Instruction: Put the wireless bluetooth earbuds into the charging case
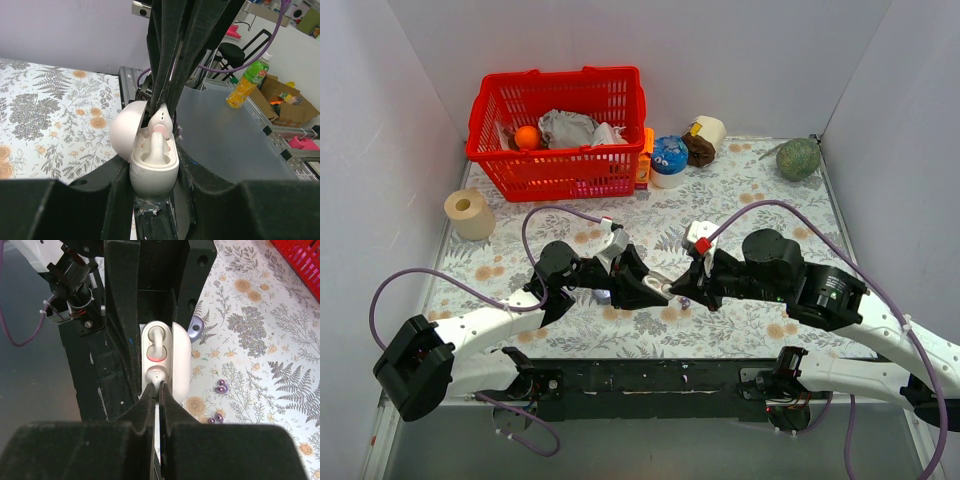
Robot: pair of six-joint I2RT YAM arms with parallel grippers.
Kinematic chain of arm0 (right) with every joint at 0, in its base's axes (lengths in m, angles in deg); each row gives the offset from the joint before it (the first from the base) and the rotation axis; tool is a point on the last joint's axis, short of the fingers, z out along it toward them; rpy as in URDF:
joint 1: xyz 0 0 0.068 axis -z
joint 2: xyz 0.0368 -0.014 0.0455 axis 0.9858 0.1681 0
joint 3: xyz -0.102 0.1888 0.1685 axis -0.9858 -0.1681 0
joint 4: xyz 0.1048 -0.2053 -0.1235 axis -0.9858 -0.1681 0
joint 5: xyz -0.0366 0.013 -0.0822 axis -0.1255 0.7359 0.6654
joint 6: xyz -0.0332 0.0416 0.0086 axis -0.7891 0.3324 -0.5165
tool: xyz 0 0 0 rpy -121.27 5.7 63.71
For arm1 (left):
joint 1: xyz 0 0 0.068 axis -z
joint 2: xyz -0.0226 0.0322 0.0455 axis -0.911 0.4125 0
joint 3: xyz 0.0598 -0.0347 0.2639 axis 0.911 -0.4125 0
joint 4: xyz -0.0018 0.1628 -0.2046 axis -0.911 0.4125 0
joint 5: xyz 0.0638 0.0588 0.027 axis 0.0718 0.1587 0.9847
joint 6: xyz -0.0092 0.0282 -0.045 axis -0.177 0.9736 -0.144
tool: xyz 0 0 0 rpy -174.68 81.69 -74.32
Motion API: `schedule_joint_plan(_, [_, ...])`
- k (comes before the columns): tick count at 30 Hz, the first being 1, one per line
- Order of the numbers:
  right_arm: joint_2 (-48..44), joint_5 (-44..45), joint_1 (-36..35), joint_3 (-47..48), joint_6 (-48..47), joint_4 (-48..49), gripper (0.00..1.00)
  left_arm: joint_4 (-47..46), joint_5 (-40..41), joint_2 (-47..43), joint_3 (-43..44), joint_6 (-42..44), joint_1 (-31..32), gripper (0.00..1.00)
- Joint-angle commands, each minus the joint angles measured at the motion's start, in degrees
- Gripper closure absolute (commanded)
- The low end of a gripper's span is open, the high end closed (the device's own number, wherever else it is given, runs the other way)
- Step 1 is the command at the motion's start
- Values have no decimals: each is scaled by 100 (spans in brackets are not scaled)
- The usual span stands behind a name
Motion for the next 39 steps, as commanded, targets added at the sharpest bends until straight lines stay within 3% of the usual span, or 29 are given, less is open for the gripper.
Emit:
schedule_joint_plan(1, [5,43,-13,-9,74,287,99,-182,-41,-197,110,-23,-21,100])
schedule_joint_plan(17, [102,-9,-30,-27,250,182,98,-191,153,-267,136,4,-21,100])
schedule_joint_plan(26, [-12,290,-30,386,521,164,62,-112,205,-364,14,56,-21,100])
schedule_joint_plan(31, [-214,849,-30,1123,776,260,56,72,311,-469,-83,197,-21,100])
schedule_joint_plan(34, [-346,1945,-30,1116,1005,174,64,143,364,-566,-162,224,-21,100])
schedule_joint_plan(35, [-259,2195,-30,1055,1066,86,81,169,372,-610,-180,224,-21,100])
schedule_joint_plan(37, [-101,2538,-31,967,1189,-142,98,301,399,-680,-215,285,-12,100])
schedule_joint_plan(39, [136,2584,-31,800,1269,-205,99,407,478,-855,-250,364,5,100])
